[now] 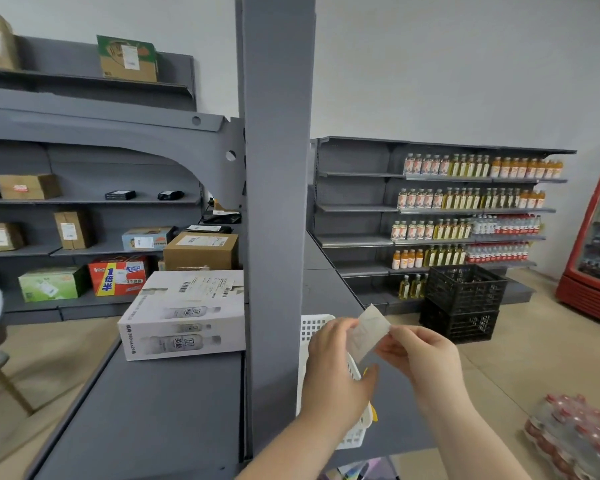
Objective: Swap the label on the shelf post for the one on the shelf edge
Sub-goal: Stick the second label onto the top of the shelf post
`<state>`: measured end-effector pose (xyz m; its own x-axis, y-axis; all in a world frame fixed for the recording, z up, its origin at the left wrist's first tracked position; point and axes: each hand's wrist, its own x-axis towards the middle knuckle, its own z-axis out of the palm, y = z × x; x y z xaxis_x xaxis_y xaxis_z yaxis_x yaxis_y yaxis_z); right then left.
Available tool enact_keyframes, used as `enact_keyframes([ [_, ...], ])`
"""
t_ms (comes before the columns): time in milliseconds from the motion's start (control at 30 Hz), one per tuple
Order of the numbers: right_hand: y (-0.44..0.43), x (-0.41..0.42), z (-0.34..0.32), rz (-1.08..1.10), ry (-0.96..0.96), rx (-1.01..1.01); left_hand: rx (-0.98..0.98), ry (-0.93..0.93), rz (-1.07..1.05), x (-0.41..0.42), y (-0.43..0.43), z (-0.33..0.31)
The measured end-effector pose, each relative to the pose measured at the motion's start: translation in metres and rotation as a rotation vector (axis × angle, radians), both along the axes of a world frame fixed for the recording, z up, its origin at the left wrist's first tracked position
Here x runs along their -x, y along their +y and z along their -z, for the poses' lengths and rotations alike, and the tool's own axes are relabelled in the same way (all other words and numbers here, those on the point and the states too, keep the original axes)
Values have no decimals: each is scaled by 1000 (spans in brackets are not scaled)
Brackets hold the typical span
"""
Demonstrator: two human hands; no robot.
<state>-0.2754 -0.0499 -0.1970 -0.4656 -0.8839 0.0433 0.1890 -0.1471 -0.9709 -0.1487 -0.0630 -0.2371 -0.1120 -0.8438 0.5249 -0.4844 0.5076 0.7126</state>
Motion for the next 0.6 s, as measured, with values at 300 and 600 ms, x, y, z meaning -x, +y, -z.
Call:
enact_keyframes([
  [300,22,-11,-61,-23,193,240,-15,458,-15,-13,24,-59],
  [600,23,-16,-111,-189,418,277,-229,941,148,-22,53,-106],
])
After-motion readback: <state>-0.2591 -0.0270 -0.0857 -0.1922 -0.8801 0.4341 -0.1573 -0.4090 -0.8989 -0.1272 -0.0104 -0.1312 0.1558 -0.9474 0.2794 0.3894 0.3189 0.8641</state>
